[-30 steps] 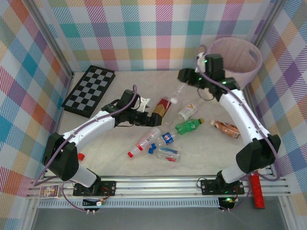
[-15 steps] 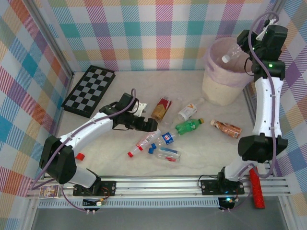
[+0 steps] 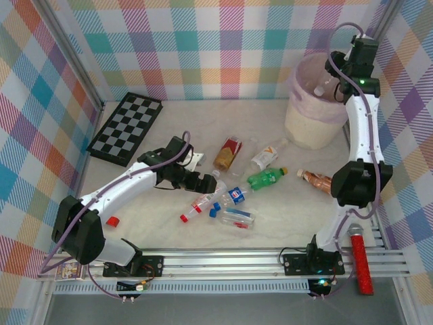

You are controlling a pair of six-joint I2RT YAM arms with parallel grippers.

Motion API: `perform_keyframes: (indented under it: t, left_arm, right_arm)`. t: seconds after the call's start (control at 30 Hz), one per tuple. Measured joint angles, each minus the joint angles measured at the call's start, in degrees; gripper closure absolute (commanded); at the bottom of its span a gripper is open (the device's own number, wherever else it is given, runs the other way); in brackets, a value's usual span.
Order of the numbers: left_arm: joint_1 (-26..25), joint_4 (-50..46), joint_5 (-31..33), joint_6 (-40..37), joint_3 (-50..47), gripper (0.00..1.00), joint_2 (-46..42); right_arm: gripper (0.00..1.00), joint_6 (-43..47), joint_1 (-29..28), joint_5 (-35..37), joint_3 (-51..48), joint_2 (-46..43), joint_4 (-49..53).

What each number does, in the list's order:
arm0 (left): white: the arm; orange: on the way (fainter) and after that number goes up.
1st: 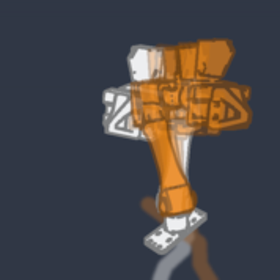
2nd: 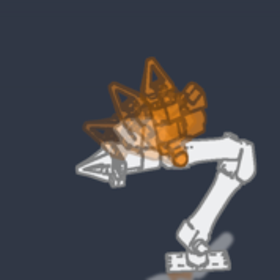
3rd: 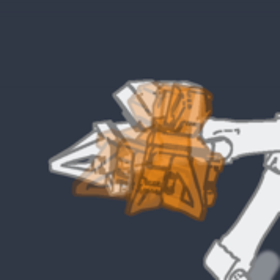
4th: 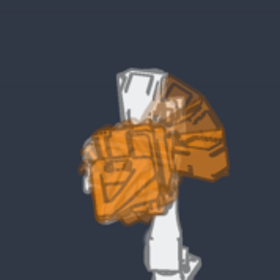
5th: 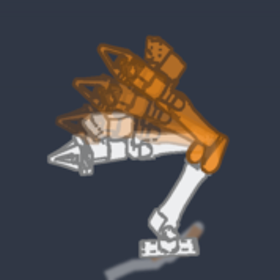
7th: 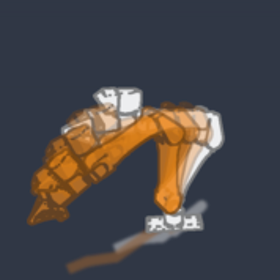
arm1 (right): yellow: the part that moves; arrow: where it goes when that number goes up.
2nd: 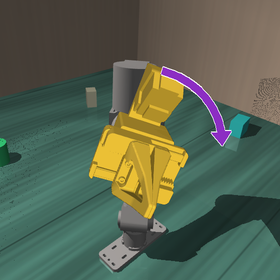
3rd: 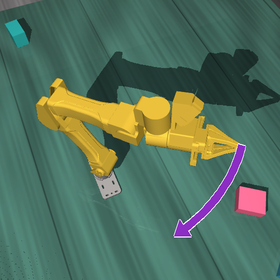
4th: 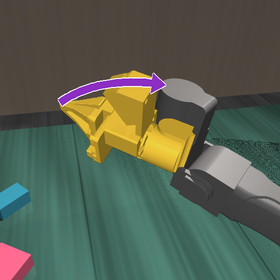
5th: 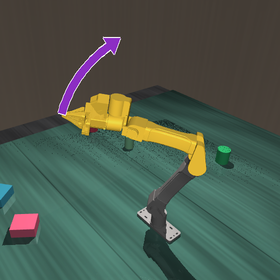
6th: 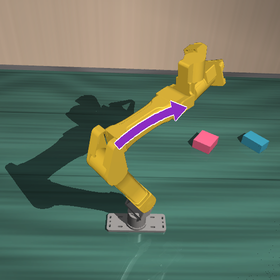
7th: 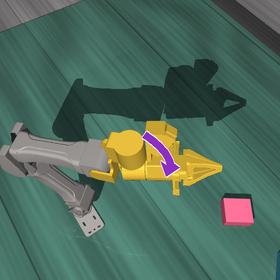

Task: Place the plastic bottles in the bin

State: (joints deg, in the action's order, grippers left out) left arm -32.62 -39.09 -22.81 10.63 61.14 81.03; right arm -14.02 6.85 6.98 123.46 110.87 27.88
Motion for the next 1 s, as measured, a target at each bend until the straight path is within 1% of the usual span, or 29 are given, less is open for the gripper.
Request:
perform_keyframes:
  t: [0.1, 0.27, 0.4, 0.47, 0.57, 0.63, 0.73, 0.8, 1.0]
  left_arm:
    - [0.00, -0.17, 0.50, -0.20, 0.00, 0.02, 0.00]
    - [0.00, -2.25, 2.86, -0.87, 0.00, 0.02, 0.00]
    - [-0.31, -3.28, 4.28, -0.90, -0.59, 0.02, 0.02]
    - [-0.37, -3.45, 4.55, -0.87, -1.20, 0.02, 0.00]
    - [-0.63, -3.56, 4.98, -0.87, -2.16, 0.01, 0.00]
    - [-0.74, -3.93, 4.98, -0.87, -2.71, 0.00, 0.00]
    - [-1.07, -4.26, 5.22, -0.87, -3.56, 0.00, 0.00]
    - [-1.44, -4.31, 5.49, -0.87, -4.15, 0.00, 0.00]
    - [-1.86, -4.24, 6.03, -0.90, -5.84, 0.00, -0.02]
  right_arm:
    - [0.68, 0.87, -0.57, 0.11, 5.53, 4.96, 0.63]
    - [0.65, 1.27, -0.85, -0.59, 19.58, 16.17, 7.63]
    - [0.61, 1.22, -0.94, -1.92, 22.03, 20.55, 12.59]
    - [0.54, 1.22, -0.94, -2.75, 22.08, 21.84, 14.91]
    - [0.38, 1.27, -0.94, -3.67, 22.08, 23.34, 17.42]
    - [0.22, 1.16, -0.81, -4.31, 22.08, 23.80, 18.36]
    - [0.06, 0.85, -0.83, -5.22, 22.32, 23.80, 19.19]
    - [0.00, 0.50, -0.83, -5.70, 22.95, 23.80, 20.11]
    - [0.01, -0.48, -0.26, -6.69, 24.85, 23.65, 20.72]
